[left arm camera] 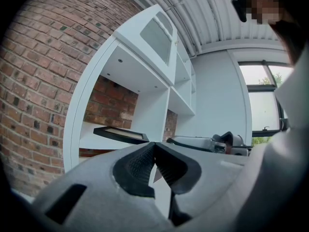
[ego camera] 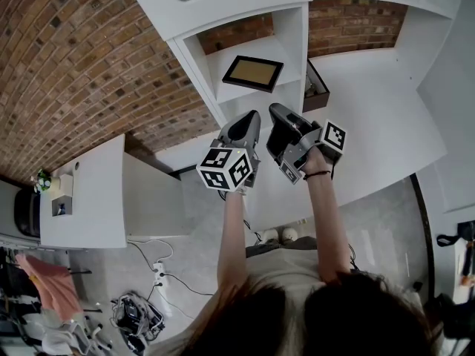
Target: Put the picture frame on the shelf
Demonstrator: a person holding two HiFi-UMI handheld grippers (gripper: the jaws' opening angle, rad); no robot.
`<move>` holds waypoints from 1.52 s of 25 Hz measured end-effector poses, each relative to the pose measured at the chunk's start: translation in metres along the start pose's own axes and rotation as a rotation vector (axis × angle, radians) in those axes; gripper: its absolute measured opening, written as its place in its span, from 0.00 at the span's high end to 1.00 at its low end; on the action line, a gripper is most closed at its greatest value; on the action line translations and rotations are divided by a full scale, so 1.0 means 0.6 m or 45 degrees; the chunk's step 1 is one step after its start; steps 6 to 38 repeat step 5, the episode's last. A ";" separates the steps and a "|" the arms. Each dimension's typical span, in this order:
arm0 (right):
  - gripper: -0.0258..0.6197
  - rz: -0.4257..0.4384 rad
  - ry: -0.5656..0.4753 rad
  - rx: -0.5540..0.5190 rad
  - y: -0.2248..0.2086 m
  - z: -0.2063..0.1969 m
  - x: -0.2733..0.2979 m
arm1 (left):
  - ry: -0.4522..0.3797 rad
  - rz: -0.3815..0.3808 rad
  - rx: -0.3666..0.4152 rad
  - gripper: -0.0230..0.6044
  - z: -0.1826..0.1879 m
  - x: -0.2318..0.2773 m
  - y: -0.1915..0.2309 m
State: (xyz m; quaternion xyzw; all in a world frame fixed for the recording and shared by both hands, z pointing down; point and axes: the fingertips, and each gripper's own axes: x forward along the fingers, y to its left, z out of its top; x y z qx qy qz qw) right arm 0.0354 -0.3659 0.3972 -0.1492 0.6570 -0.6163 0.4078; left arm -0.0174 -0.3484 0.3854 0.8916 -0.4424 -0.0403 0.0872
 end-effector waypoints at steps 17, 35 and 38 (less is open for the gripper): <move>0.95 0.009 0.007 0.000 0.004 0.000 -0.001 | 0.002 0.002 0.002 0.95 -0.001 0.002 -0.003; 0.95 0.009 0.007 0.000 0.004 0.000 -0.001 | 0.002 0.002 0.002 0.95 -0.001 0.002 -0.003; 0.95 0.009 0.007 0.000 0.004 0.000 -0.001 | 0.002 0.002 0.002 0.95 -0.001 0.002 -0.003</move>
